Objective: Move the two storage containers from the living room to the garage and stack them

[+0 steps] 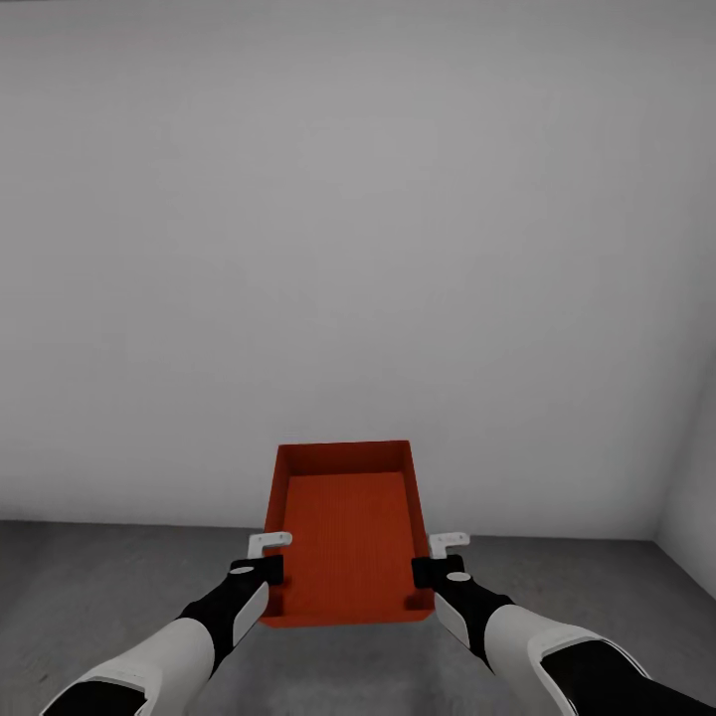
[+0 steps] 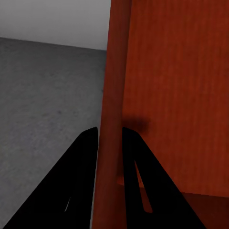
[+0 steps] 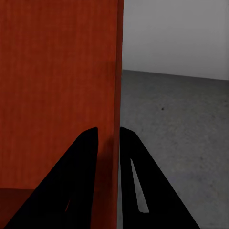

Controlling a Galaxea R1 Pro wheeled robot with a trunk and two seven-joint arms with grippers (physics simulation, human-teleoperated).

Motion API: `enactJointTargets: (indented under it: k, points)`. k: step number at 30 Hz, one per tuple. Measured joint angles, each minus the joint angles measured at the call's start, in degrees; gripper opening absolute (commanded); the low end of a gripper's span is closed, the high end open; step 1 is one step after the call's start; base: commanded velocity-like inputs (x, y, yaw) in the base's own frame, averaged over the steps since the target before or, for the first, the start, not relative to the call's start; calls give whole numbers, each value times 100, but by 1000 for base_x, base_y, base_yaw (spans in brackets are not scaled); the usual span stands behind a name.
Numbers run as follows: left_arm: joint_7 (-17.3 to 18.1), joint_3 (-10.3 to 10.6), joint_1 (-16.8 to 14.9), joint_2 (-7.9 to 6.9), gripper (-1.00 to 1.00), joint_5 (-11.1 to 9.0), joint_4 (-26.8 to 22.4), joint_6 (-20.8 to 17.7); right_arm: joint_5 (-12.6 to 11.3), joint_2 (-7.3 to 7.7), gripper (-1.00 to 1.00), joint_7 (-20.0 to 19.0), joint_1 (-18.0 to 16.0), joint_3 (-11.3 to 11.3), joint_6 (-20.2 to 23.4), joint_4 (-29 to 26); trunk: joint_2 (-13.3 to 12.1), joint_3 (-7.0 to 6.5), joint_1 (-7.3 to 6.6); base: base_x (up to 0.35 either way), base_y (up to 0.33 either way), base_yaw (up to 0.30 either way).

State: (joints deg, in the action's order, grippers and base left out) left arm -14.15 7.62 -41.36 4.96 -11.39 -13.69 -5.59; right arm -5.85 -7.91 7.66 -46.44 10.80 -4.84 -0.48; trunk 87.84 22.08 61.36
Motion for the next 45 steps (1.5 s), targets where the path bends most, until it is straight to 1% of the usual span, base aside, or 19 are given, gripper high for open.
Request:
enactJointTargets:
  k: [5, 13, 45]
  points:
    - [-7, 12, 1, 0, -100, -26, 6, -4, 5, 0, -100, -1, 0, 2, 21, -5, 200, 102, 110, 0, 0, 0]
    - [-7, 24, 2, -6, -100, -52, 8, -6, 23, -4, -100, 4, -1, -6, 41, -12, 521, 314, 286, 0, 0, 0]
    - [-3, 19, 1, -8, -100, -44, 4, -9, 23, -5, -100, 5, -2, -9, 40, -13, 523, 613, 286, 0, 0, 0]
